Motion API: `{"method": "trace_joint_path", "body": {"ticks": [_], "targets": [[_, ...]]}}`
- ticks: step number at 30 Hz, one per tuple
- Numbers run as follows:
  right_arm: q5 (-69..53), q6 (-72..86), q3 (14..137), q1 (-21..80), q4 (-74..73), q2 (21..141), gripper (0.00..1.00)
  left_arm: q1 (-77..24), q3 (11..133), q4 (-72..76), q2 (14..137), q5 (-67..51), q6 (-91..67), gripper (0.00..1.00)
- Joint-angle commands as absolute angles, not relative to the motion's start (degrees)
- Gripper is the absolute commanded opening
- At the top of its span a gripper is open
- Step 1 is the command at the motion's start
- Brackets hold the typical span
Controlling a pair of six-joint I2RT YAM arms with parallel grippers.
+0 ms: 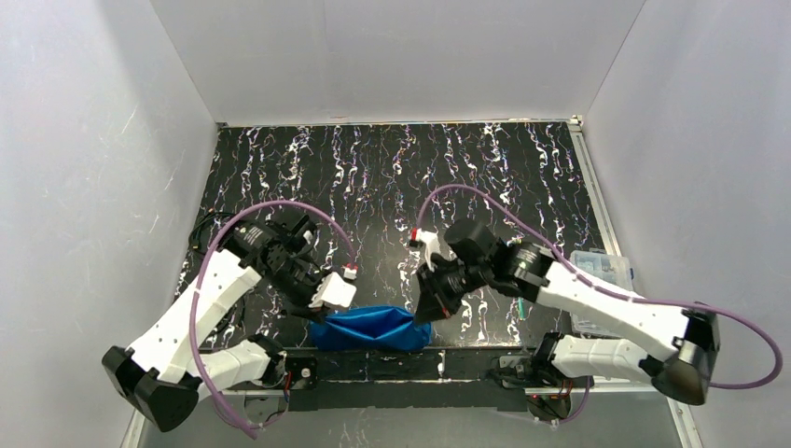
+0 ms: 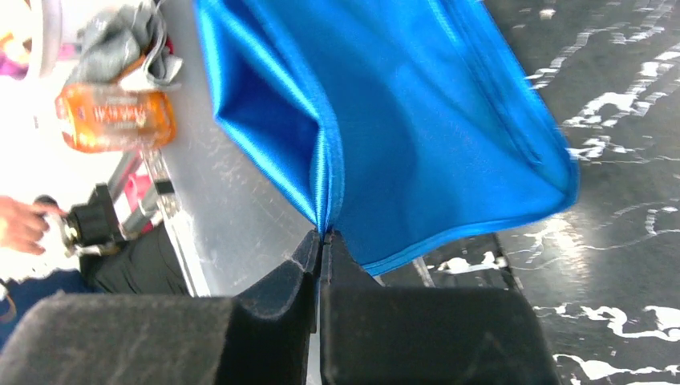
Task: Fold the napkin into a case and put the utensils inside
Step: Turn over the upper triangle folded napkin at the center of the board.
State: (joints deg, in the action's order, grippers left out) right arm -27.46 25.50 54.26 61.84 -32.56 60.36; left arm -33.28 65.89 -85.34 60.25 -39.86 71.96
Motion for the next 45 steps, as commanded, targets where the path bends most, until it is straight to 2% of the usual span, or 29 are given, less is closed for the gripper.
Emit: {"method": "trace_joint_path", "body": {"ticks": [1, 8, 14, 24, 29, 34, 38, 45], "targets": [[-37.09, 22.91, 54.64, 49.45, -29.86, 64.93, 0.01, -33.06, 68.05, -84.79, 65.54, -38.77, 69.00, 0.00], [-30.56, 16.45, 59.55, 39.66, -30.97, 68.16, 0.01, -32.17, 72.96, -74.08, 68.67, -32.76, 65.36, 0.00], [-35.89, 16.21, 64.45, 39.20, -31.30, 67.53, 0.01, -32.17, 79.00, -72.32, 69.28, -32.33, 63.76, 0.00], [-41.32, 21.09, 71.44, 40.95, -40.03, 57.20, 0.01, -35.39, 92.11, -89.77, 65.62, -39.88, 62.60, 0.00], [-41.35, 24.78, 68.80, 42.28, -43.07, 53.70, 0.01, -36.46, 84.99, -92.63, 60.52, -41.40, 61.33, 0.00], [-41.67, 28.38, 59.48, 42.70, -37.08, 52.72, 0.01, -36.56, 69.88, -86.55, 58.28, -41.12, 59.51, 0.00], [-37.89, 23.08, 56.42, 42.23, -34.59, 62.53, 0.01, -35.69, 66.47, -79.51, 67.11, -35.82, 62.59, 0.00], [-35.35, 16.32, 59.35, 32.84, -25.60, 78.50, 0.01, -24.16, 85.16, -77.51, 94.24, -33.61, 70.98, 0.00]]}}
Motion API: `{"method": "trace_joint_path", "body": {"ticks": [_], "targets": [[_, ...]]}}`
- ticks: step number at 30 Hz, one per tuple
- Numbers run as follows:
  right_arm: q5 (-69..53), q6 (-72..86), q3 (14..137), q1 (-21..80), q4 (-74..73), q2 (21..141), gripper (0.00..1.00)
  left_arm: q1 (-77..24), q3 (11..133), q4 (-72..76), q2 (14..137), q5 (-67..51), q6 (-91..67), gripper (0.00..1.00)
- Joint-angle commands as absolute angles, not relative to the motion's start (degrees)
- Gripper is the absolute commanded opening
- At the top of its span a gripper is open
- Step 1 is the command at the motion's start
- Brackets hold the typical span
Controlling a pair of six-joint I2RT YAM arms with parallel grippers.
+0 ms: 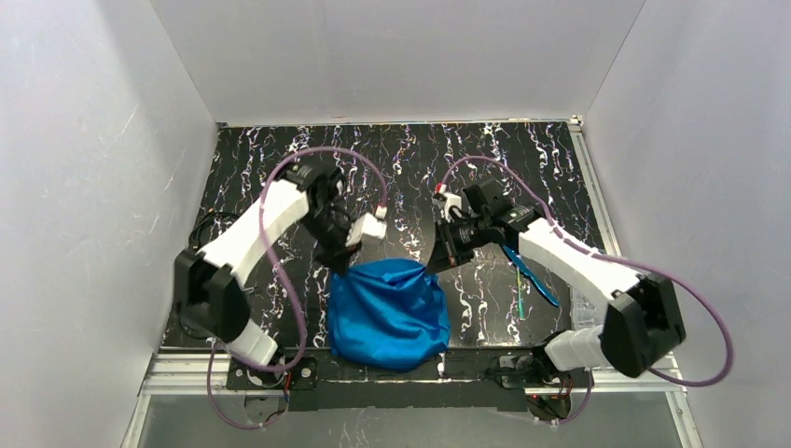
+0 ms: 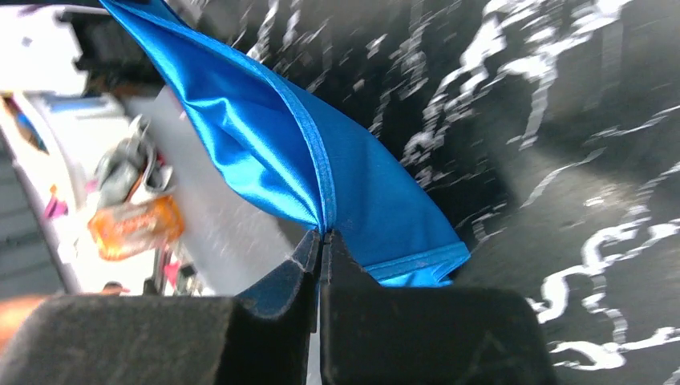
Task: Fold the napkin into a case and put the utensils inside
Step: Turn over the upper triangle folded napkin at the center of the board.
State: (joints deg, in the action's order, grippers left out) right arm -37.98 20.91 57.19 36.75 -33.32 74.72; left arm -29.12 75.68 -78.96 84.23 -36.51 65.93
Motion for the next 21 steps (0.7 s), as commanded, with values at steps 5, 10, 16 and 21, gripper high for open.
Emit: {"method": "trace_joint_path", "body": {"ticks": [5, 10, 16, 21], "targets": [[-32.72, 13.02, 63.09, 30.58, -19.18, 89.76, 0.01, -22.08, 95.09, -76.07, 110.39, -30.07, 70.57, 0.00], [-32.42, 9.98, 68.70, 27.34, -20.12, 102.30, 0.01, -21.04, 98.78, -70.00, 118.50, -25.71, 67.41, 0.00], [-32.81, 8.92, 73.55, 23.99, -19.79, 108.00, 0.01, -19.29, 102.55, -64.80, 123.19, -24.58, 62.64, 0.00], [-31.22, 8.61, 77.91, 23.26, -19.22, 112.58, 0.01, -18.81, 103.12, -61.96, 124.15, -24.53, 59.91, 0.00]]}}
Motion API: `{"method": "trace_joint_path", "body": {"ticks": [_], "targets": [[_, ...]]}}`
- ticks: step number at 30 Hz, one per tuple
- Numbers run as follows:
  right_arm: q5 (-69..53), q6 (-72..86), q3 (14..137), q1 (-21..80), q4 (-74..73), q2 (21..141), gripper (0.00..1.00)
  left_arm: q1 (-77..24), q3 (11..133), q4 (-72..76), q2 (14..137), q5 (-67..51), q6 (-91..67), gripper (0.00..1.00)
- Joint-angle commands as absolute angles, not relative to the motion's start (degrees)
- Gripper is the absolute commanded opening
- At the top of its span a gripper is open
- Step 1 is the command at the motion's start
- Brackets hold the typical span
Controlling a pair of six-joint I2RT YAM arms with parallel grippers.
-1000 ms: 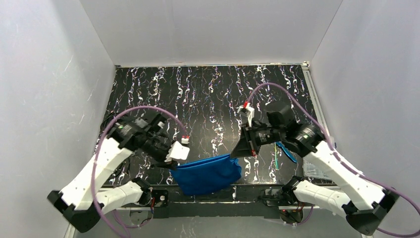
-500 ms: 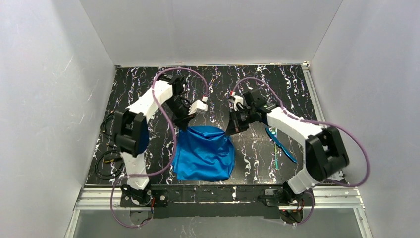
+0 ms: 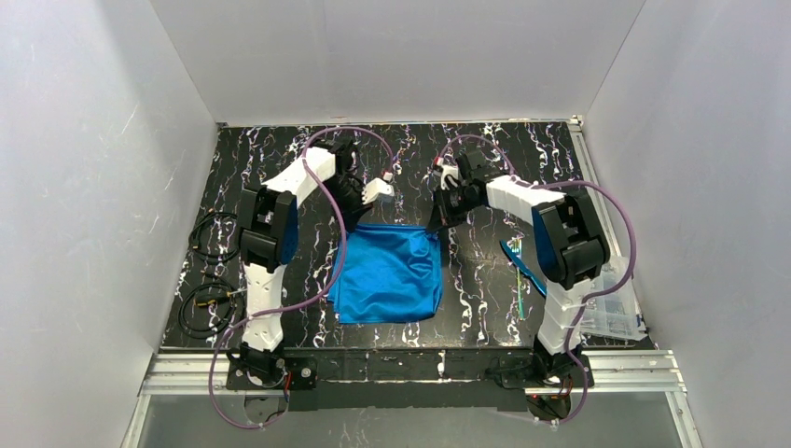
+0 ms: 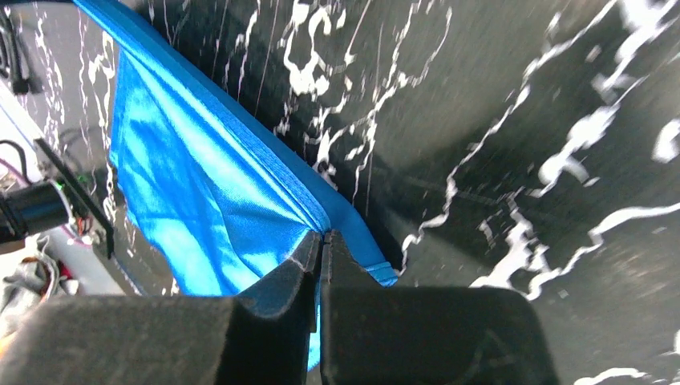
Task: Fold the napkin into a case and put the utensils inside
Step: Turn over the upper triangle folded napkin at the center of the board, then smooth out the lower triangle-folded napkin at the center of the board.
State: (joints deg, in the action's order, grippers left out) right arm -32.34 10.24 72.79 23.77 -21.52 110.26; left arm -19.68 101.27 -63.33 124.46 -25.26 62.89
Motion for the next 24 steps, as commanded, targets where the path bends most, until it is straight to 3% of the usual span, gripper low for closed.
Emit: {"method": "trace_joint_path", "body": {"ticks": [1, 6, 10, 12, 14, 18, 20, 24], "targets": [[-31.42, 8.84, 78.30, 23.24, -18.78, 113.61, 0.02, -18.73, 103.54, -61.70, 124.49, -24.41, 59.37, 0.00], [-32.70, 10.26, 79.25, 23.25, -14.31, 116.34, 0.24, -18.55, 105.37, -59.83, 127.13, -22.89, 56.79, 0.00], [-30.63, 11.11, 81.80, 23.28, -12.83, 117.29, 0.50, -18.61, 105.37, -55.74, 128.06, -21.00, 54.49, 0.00], [-28.63, 11.32, 82.84, 23.29, -12.23, 116.95, 0.63, -18.55, 105.79, -54.04, 128.18, -19.81, 52.93, 0.06], [-25.05, 11.59, 82.91, 23.46, -11.07, 115.66, 0.76, -18.56, 105.63, -52.17, 127.39, -18.96, 50.70, 0.18], [-17.85, 11.88, 80.57, 23.86, -9.39, 110.94, 0.92, -18.55, 104.78, -51.86, 122.62, -20.43, 47.85, 0.73], [-14.23, 12.11, 77.73, 24.30, -7.98, 107.10, 0.92, -18.26, 103.63, -51.71, 119.72, -21.45, 47.13, 0.81], [-10.64, 14.27, 71.09, 25.17, -4.45, 99.99, 0.84, -17.31, 101.08, -51.68, 114.85, -23.47, 46.09, 0.82]]}}
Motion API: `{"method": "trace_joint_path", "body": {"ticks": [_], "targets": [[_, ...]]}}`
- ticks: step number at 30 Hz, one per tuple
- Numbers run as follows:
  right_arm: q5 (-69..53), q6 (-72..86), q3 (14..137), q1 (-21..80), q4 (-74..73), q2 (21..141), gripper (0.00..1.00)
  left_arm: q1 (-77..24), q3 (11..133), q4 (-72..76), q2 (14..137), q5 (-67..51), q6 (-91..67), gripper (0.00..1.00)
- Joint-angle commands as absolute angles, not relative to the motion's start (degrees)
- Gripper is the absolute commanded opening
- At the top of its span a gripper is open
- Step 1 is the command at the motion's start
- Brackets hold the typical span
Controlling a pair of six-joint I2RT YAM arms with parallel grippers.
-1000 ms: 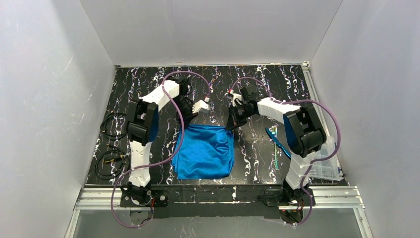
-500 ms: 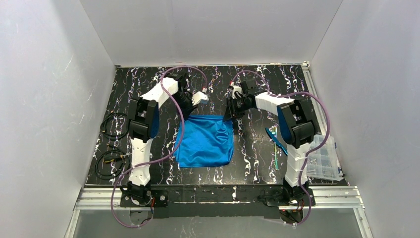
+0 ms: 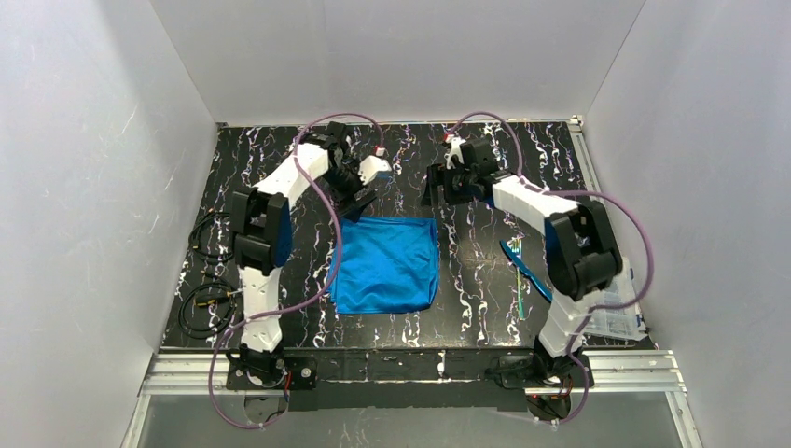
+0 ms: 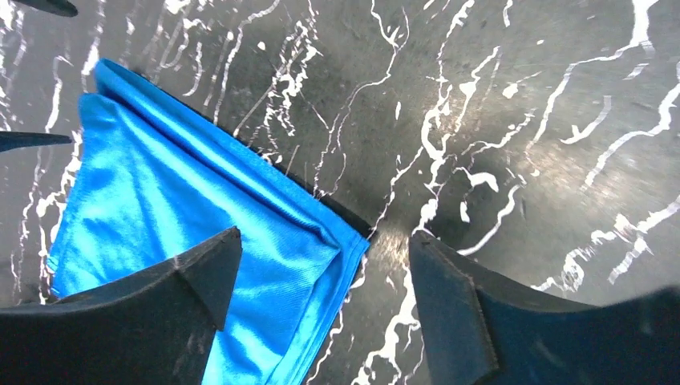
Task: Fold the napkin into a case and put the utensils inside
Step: Smooth out the lower triangle-folded napkin at the center of the board.
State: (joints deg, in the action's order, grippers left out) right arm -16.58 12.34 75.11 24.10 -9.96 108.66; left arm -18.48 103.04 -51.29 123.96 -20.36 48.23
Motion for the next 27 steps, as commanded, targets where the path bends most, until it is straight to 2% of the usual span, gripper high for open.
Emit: {"method": "trace_joint_path", "body": {"ticks": [1, 3, 6, 8, 9, 21, 25, 27], "targets": [[-11.02, 15.25, 69.76, 25.55, -4.04, 99.08, 0.80, -17.02, 100.22, -51.68, 113.86, -23.93, 46.06, 0.80], [-13.88, 17.83, 67.18, 26.02, -3.20, 98.39, 0.72, -16.87, 97.80, -52.18, 112.43, -25.32, 46.90, 0.74], [-16.58, 21.60, 62.78, 26.79, -0.58, 98.07, 0.59, -16.87, 94.25, -52.47, 111.90, -26.36, 48.48, 0.58], [-17.74, 23.22, 60.70, 26.89, 2.24, 98.72, 0.54, -16.82, 92.74, -52.73, 112.72, -26.22, 49.38, 0.46], [-18.04, 23.48, 60.40, 26.83, 2.56, 99.17, 0.54, -16.73, 92.49, -52.70, 113.21, -25.84, 49.73, 0.43], [-19.33, 25.05, 60.98, 26.84, 4.66, 104.66, 0.44, -16.35, 91.54, -50.36, 116.45, -23.48, 49.35, 0.36], [-18.97, 25.16, 61.05, 26.83, 4.37, 105.19, 0.45, -16.35, 90.04, -50.11, 116.27, -23.47, 49.73, 0.33], [-18.62, 25.02, 61.28, 26.82, 3.42, 104.86, 0.50, -16.28, 89.75, -50.02, 116.51, -23.40, 49.70, 0.32]]}}
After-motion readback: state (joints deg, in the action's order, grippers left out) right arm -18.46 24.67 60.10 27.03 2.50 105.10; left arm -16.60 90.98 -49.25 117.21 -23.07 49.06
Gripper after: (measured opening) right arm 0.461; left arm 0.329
